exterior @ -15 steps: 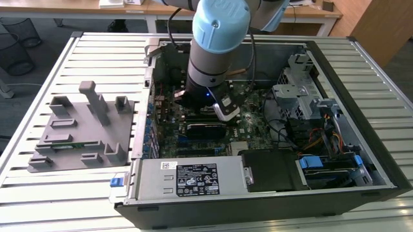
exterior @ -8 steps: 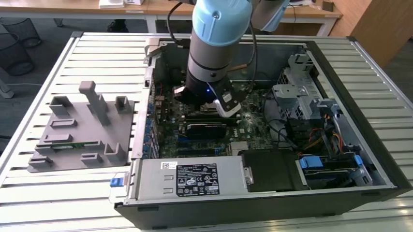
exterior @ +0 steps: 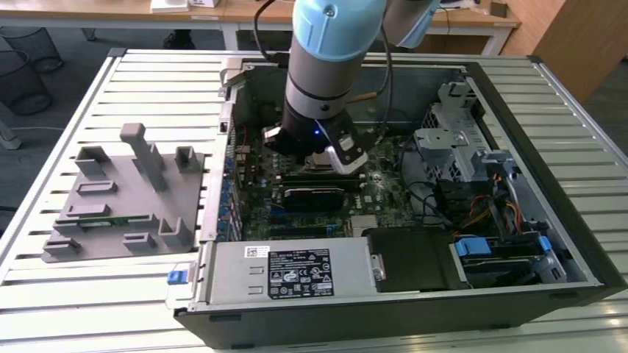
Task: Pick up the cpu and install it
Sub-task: 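Install the second cpu locking lever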
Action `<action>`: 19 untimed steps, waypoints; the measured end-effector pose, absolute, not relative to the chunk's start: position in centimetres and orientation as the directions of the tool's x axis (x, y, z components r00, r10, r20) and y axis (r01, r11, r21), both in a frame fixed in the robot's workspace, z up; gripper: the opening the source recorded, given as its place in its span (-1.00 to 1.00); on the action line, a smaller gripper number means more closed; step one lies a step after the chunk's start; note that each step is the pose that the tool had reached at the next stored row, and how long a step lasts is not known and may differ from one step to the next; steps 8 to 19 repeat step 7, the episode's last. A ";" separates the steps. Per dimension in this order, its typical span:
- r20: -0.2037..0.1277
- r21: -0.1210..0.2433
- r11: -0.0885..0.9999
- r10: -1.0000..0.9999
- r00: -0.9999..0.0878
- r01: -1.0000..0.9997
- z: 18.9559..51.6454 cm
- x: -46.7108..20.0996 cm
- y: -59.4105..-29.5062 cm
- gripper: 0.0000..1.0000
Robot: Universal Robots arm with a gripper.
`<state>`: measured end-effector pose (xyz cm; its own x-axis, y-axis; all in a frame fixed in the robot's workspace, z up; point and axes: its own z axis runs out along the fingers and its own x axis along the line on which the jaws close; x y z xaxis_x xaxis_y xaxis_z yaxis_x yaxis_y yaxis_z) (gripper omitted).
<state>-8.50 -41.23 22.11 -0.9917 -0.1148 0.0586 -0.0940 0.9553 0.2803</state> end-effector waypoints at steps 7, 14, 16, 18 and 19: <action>0.059 0.280 0.955 -0.115 -0.992 -0.094 23.1 -8.5 -41.2 -0.79; 0.059 0.280 0.955 -0.115 -0.992 -0.094 23.1 -8.5 -41.2 -0.79; 0.059 0.280 0.955 -0.115 -0.992 -0.094 23.1 -8.5 -41.2 -0.79; 0.059 0.280 0.955 -0.115 -0.992 -0.094 23.1 -8.5 -41.2 -0.79; 0.059 0.280 0.955 -0.115 -0.992 -0.094 23.1 -8.5 -41.2 -0.79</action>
